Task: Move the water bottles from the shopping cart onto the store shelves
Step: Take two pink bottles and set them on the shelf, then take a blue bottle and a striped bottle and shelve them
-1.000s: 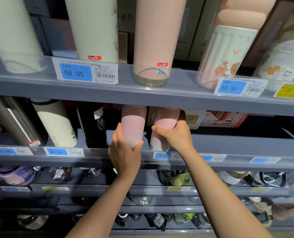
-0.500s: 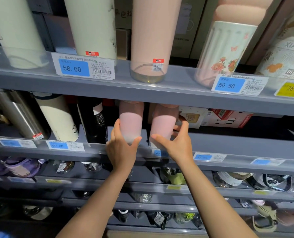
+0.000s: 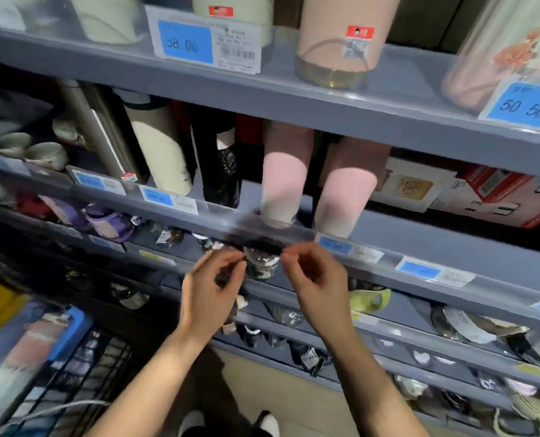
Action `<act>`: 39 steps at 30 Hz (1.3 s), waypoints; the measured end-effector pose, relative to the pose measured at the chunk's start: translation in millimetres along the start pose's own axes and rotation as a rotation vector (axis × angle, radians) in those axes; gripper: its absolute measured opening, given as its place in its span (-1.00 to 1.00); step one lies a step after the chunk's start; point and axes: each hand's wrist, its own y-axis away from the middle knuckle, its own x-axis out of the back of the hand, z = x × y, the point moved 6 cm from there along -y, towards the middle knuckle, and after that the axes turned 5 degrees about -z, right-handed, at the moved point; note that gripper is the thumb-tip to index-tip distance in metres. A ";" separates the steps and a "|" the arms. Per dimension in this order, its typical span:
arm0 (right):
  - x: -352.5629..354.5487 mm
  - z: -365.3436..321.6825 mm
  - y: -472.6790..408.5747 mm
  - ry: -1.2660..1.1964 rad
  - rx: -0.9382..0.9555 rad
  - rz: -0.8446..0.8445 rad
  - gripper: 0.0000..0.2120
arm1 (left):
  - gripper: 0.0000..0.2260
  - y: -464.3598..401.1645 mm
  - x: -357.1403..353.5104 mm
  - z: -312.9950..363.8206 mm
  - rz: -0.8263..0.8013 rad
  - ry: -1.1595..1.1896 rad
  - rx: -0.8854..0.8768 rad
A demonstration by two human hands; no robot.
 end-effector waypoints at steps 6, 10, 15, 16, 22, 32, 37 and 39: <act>-137.6 1.0 19.0 -0.039 -0.134 -0.445 -0.91 | -0.78 61.6 101.5 -86.4 0.068 -0.083 0.284; -240.2 1.1 44.3 -0.115 -0.257 -0.647 -0.83 | -0.96 117.4 187.9 -142.7 0.196 -0.105 0.501; -387.3 5.5 92.9 -0.216 -0.558 -0.788 -0.89 | -0.86 181.3 301.9 -217.7 0.270 -0.030 0.709; -412.6 8.7 100.5 -0.211 -0.624 -0.800 -0.89 | -0.87 188.9 318.9 -235.2 0.249 -0.034 0.748; -499.9 34.6 127.5 -0.149 -0.904 -0.746 -0.88 | -0.73 194.3 365.1 -356.2 0.039 -0.126 0.921; -551.9 76.1 137.9 0.070 -1.123 -0.724 -0.63 | -0.39 174.3 323.0 -481.3 -0.391 -0.215 0.965; -545.4 88.4 136.7 0.066 -1.192 -0.643 -0.58 | -0.07 171.4 309.0 -503.6 -0.469 -0.261 0.903; -544.8 92.0 137.7 0.083 -1.193 -0.633 -0.47 | -0.12 170.7 308.5 -508.2 -0.437 -0.253 0.880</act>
